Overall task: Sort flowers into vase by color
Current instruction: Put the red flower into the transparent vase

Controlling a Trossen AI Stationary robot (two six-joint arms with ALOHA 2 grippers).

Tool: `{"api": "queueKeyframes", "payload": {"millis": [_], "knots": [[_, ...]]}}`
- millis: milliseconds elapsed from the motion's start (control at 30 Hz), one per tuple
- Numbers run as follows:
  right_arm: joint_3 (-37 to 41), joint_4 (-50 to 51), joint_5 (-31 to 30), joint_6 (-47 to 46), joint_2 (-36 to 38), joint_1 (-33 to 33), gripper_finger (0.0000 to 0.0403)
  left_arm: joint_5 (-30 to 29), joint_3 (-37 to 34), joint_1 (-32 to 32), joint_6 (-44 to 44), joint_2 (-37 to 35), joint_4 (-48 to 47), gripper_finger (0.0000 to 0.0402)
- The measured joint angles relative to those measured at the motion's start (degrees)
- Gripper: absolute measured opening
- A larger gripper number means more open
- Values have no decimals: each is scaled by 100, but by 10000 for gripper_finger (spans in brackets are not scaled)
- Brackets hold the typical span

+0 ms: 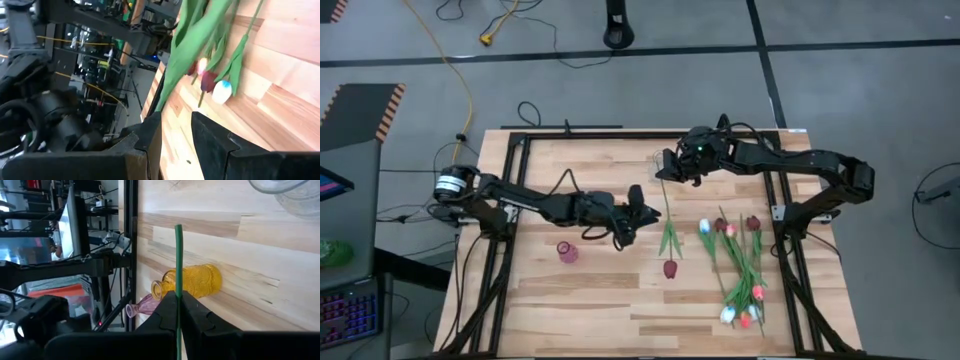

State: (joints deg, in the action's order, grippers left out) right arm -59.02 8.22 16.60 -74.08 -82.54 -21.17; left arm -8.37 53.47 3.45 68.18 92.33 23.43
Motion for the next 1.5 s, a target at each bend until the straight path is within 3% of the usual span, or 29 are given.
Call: {"api": "queueKeyframes", "payload": {"millis": [467, 767, 1200, 1333, 1500], "knots": [[0, -58, -4, 56, 0, 2, 35, 55, 422, 11, 431, 265, 54, 95], [0, -99, -6, -40, 0, 4, 37, 147, 433, 11, 1008, 511, 63, 95], [0, -100, -2, -49, 0, 28, 37, -5, 431, 2, 1093, 634, 502, 93], [0, -100, -4, -48, 0, 50, 37, -5, 429, -2, 1104, 638, 457, 72], [0, -100, -4, -40, 0, 50, 37, -5, 429, -2, 1078, 638, 446, 18]]}}
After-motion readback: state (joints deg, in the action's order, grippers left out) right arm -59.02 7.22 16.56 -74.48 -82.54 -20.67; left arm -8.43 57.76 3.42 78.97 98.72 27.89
